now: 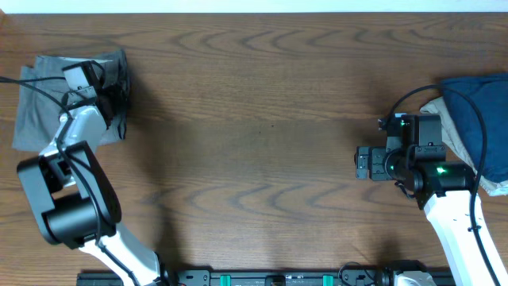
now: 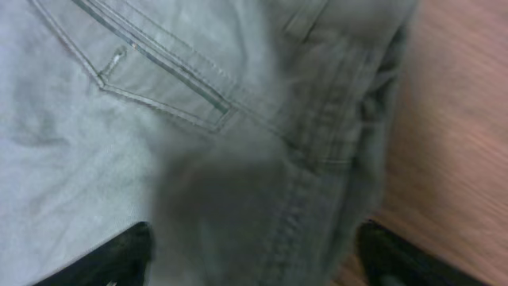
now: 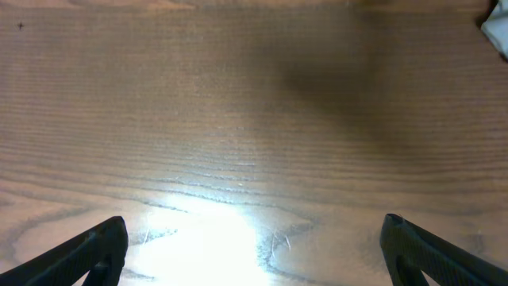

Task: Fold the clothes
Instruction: 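Reach the left gripper to the folded grey trousers and grasp them, then lift the grey trousers with the left gripper and drop them mid-table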

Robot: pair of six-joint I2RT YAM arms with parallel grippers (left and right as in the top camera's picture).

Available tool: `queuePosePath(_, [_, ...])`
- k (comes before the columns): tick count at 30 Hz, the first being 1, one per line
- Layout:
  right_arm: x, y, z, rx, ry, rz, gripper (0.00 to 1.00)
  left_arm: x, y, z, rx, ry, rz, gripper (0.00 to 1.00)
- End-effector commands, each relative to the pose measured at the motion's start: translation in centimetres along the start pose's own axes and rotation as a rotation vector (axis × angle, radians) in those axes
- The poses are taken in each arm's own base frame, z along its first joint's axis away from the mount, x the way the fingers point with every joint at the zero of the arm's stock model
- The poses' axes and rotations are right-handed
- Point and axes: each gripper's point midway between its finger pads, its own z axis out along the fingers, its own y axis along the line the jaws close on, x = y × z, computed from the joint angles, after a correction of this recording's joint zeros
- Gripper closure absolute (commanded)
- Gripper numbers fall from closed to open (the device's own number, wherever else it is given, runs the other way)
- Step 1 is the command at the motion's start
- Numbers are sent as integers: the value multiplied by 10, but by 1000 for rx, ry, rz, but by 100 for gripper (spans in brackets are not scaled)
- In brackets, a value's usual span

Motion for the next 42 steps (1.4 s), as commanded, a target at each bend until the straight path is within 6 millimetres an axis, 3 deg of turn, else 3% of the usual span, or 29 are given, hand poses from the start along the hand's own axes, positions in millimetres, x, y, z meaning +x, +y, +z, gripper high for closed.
queuePosePath(1, [-6, -1, -5, -6, -14, 44, 1, 6, 9, 13, -46, 17, 0, 28])
queuePosePath(3, [-5, -1, -5, -10, -11, 53, 2, 15, 10, 21, -51, 43, 3, 42])
queuePosePath(7, [-5, 0, -5, -12, -9, 53, 6, 21, 4, 23, -16, 65, 4, 94])
queuePosePath(10, [-6, 0, -5, -12, -14, 53, 7, 9, -9, 11, 46, 37, 3, 94])
queuePosePath(13, [-11, 0, -5, -12, -35, 51, 7, -17, -37, -19, 161, -31, 16, 94])
queuePosePath(16, [-19, -2, -5, -1, -67, 50, 6, -54, -81, -74, 345, -139, 51, 94])
queuePosePath(21, [-29, -2, -6, -4, -107, 48, 5, -110, -141, -200, 596, -369, 109, 94])
queuePosePath(25, [-31, -2, -6, -4, -115, 47, 5, -131, -165, -296, 753, -516, 149, 94])
queuePosePath(27, [-31, -2, -6, -4, -115, 47, 5, -137, -164, -334, 795, -575, 146, 94])
queuePosePath(29, [-31, -2, -6, -4, -116, 47, 4, -140, -157, -357, 804, -616, 127, 94])
queuePosePath(31, [-31, -2, -6, -4, -116, 47, 5, -138, -147, -367, 790, -622, 116, 94])
queuePosePath(34, [-31, -2, -6, -4, -117, 47, 4, -127, -142, -358, 768, -558, 105, 92])
queuePosePath(42, [-32, -2, -6, -5, -118, 46, 3, -68, -142, -284, 685, -207, 73, 92])
